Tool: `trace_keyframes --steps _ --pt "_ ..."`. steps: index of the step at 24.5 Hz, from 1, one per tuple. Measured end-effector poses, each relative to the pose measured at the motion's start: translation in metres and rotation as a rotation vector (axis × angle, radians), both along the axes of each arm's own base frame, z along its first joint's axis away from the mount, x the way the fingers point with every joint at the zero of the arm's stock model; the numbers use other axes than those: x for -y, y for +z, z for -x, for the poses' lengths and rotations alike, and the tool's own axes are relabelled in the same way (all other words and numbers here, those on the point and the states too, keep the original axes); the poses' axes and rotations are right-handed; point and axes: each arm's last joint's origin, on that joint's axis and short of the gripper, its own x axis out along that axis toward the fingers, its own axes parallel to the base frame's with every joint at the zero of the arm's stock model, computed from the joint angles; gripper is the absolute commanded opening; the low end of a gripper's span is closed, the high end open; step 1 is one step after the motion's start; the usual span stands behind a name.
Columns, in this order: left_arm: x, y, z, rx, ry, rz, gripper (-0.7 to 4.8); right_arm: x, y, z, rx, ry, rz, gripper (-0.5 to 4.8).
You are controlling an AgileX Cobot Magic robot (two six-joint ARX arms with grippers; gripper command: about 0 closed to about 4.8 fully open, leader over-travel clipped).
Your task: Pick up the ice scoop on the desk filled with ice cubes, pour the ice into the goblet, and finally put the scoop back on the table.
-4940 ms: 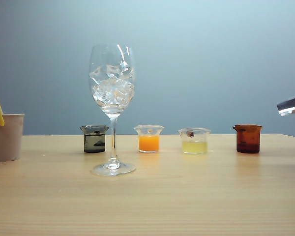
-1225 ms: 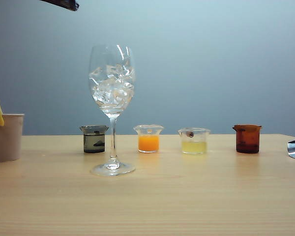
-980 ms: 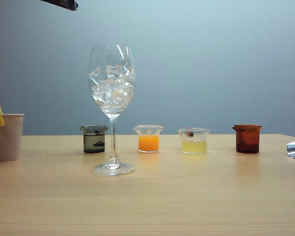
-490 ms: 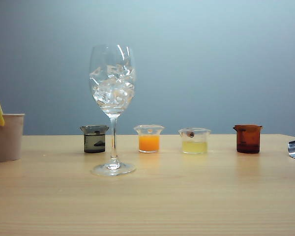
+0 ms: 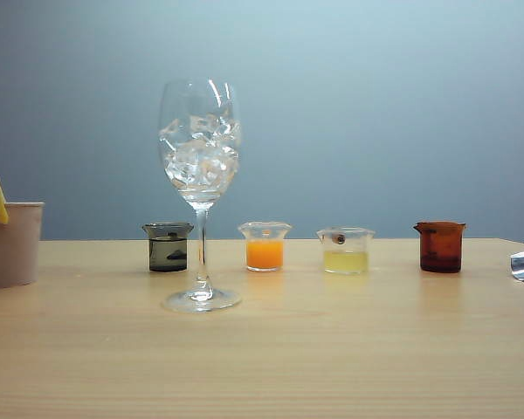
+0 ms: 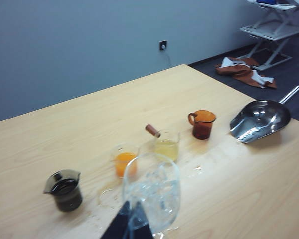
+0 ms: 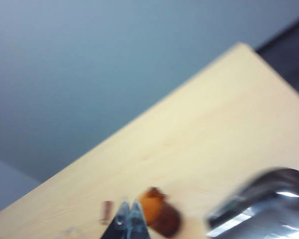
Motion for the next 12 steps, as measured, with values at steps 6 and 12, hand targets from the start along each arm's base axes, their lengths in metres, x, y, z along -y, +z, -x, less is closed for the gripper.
trace_keyframes --steps 6,12 --pt "-0.008 -0.003 0.009 -0.022 0.054 0.057 -0.06 -0.055 0.016 0.013 0.027 0.073 0.077 -0.06" --pt "-0.017 -0.035 0.019 -0.049 0.115 0.072 -0.06 -0.098 0.017 0.026 0.023 0.171 0.247 -0.06"
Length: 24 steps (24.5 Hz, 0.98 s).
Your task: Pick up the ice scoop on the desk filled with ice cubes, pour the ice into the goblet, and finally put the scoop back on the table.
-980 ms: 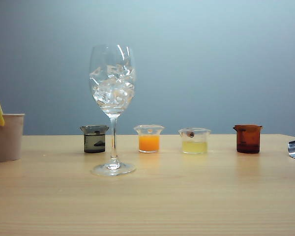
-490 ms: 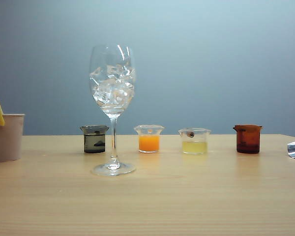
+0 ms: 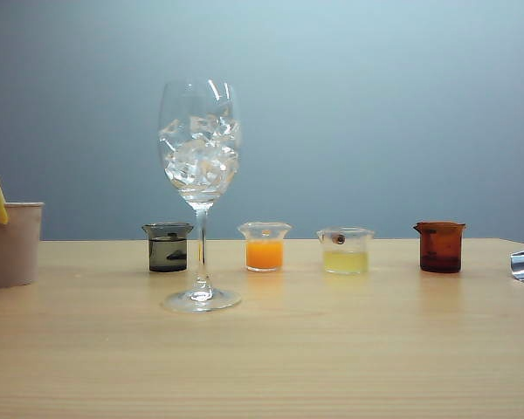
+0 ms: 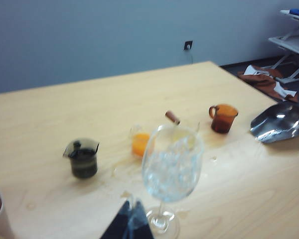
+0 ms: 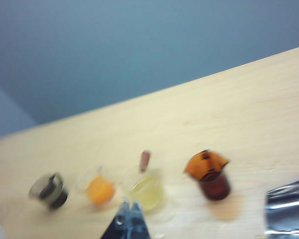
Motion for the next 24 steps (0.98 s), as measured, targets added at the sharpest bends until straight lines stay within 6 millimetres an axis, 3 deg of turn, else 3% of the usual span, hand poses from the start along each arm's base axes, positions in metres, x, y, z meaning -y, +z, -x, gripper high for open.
trace_keyframes --steps 6,9,14,17,20,24 --pt "-0.009 -0.015 0.013 0.064 0.006 0.048 -0.06 -0.026 -0.003 0.008 0.005 0.058 0.156 -0.05" --pt "-0.009 -0.033 0.013 0.065 0.010 0.050 -0.05 -0.040 -0.012 0.011 -0.017 0.083 0.213 -0.06" --pt "-0.006 -0.067 0.008 0.068 0.013 0.104 -0.06 -0.058 -0.059 0.015 -0.008 0.159 0.235 -0.06" --pt "-0.002 -0.083 0.003 0.050 0.014 0.095 -0.05 -0.062 -0.080 0.018 0.012 0.183 0.232 -0.06" --pt "0.002 -0.113 -0.003 -0.005 0.015 0.057 -0.06 -0.060 -0.113 0.023 -0.024 0.187 0.244 -0.06" --pt "0.003 -0.134 -0.005 -0.051 0.017 0.025 -0.06 -0.058 -0.125 0.026 -0.057 0.192 0.253 -0.06"
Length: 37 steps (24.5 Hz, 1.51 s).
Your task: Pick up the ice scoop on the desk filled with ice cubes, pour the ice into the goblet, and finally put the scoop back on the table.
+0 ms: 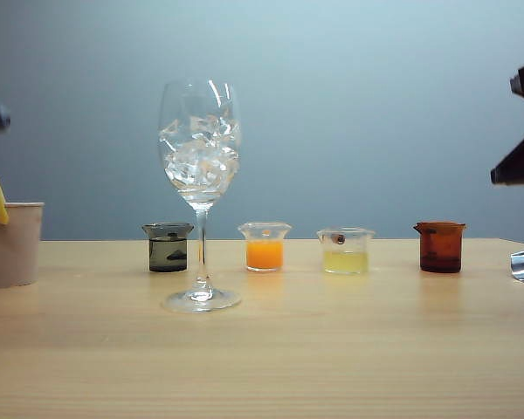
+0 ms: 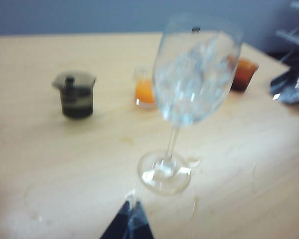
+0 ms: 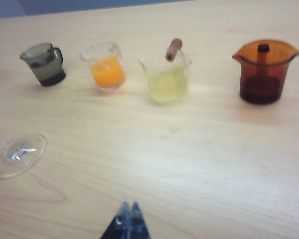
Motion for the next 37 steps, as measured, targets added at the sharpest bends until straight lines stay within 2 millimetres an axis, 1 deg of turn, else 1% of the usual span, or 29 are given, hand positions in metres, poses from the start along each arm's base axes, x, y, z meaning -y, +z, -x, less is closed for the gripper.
trace_keyframes --steps 9,11,14,18,19,26,37 --pt "0.001 -0.029 -0.002 -0.058 0.006 -0.006 -0.05 0.002 -0.022 0.006 -0.058 0.004 0.014 -0.06" --pt "0.002 -0.037 -0.002 -0.081 0.014 0.024 -0.05 0.003 -0.031 0.009 -0.086 0.020 0.006 -0.06" --pt "0.001 -0.044 -0.002 -0.097 0.014 0.013 -0.06 0.004 -0.040 0.012 -0.115 0.025 0.012 -0.06" --pt "0.002 -0.053 -0.001 -0.114 -0.015 0.011 -0.06 0.003 -0.041 0.013 -0.127 0.063 0.002 -0.06" --pt "0.002 -0.057 -0.001 -0.138 -0.026 -0.002 -0.06 0.004 -0.044 0.014 -0.133 0.071 0.002 -0.06" --pt "0.002 -0.057 -0.001 -0.142 -0.028 -0.001 -0.05 0.004 -0.049 0.016 -0.165 0.070 0.013 -0.05" --pt "0.002 -0.057 -0.001 -0.142 -0.027 -0.001 -0.05 0.004 -0.049 0.016 -0.166 0.071 0.015 -0.05"
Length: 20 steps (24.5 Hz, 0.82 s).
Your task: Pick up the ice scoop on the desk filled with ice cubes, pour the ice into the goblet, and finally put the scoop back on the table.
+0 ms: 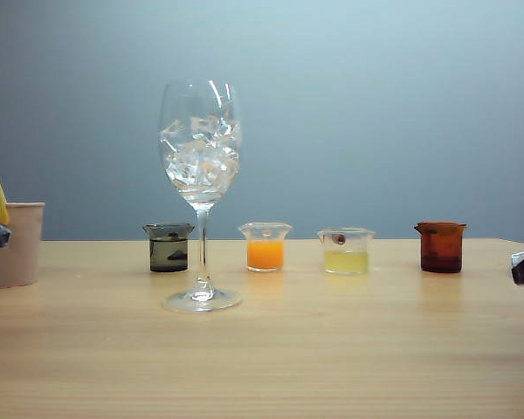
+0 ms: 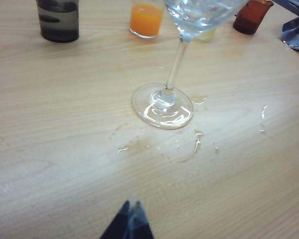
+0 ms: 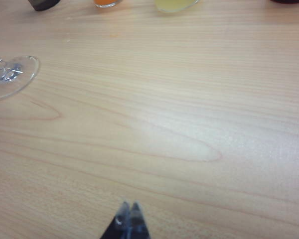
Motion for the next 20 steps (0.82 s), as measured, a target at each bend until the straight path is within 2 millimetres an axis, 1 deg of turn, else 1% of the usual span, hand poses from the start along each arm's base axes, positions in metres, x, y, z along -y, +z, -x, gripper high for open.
trace_keyframes --steps 3,7,8,11,15,20 --pt "-0.002 0.002 0.001 0.019 0.006 0.015 -0.05 0.001 0.001 0.001 0.003 -0.002 0.000 -0.05" --pt "-0.012 0.007 -0.002 0.067 0.072 0.056 -0.05 0.002 0.009 0.003 0.073 -0.015 -0.028 -0.05" --pt "-0.016 0.009 -0.003 0.085 0.100 0.069 -0.05 0.003 0.011 0.004 0.091 -0.020 -0.037 -0.05" --pt "-0.044 0.017 -0.007 0.188 0.358 0.095 -0.05 0.015 0.025 0.005 0.215 -0.091 -0.089 -0.05" --pt "-0.055 0.019 -0.008 0.209 0.478 0.087 -0.05 0.025 0.032 0.007 0.294 -0.167 -0.108 -0.05" --pt "-0.058 0.018 -0.008 0.211 0.514 0.083 -0.05 0.036 0.044 0.013 0.428 -0.249 -0.136 -0.05"
